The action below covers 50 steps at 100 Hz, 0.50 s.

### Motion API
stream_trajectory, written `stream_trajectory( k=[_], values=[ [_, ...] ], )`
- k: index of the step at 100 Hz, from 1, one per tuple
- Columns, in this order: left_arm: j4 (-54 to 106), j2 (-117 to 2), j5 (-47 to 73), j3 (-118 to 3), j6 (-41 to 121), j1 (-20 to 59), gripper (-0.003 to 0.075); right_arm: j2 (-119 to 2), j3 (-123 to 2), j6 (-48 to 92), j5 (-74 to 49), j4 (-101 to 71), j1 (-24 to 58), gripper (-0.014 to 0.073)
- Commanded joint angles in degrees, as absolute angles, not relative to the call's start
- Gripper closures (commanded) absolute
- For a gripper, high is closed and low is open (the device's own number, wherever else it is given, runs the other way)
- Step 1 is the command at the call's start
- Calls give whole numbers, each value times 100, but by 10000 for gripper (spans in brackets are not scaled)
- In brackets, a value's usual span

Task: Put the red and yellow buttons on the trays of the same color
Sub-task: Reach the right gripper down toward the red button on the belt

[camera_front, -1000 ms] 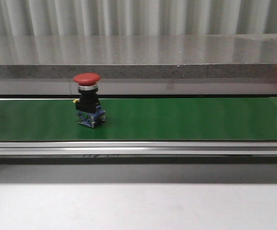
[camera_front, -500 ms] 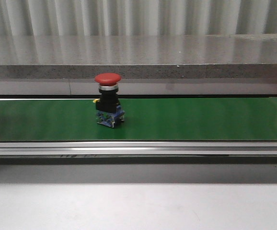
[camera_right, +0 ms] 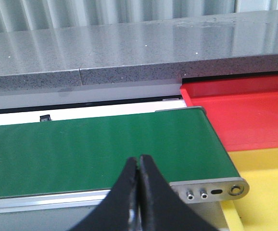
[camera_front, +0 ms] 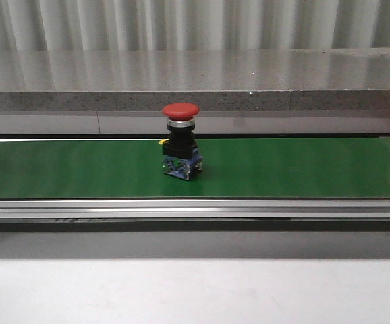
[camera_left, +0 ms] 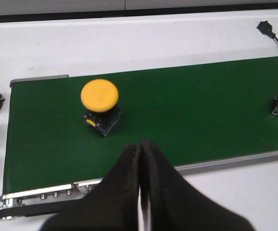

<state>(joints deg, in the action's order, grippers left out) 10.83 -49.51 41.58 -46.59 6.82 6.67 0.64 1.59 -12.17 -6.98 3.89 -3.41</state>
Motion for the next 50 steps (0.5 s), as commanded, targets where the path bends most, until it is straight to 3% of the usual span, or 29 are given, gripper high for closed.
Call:
stream_trajectory(
  k=[1, 25, 50],
  values=[
    [1213, -4505, 3905, -4510, 703, 718, 740, 138, 166, -1208, -193, 447, -381, 662],
    [1267, -3409, 3982, -3789, 703, 718, 740, 132, -15, -1208, 0, 447, -345, 659],
    [1267, -2979, 4151, -3631, 703, 718, 740, -334, -1602, -1213, -1962, 333, -38, 660]
  ],
)
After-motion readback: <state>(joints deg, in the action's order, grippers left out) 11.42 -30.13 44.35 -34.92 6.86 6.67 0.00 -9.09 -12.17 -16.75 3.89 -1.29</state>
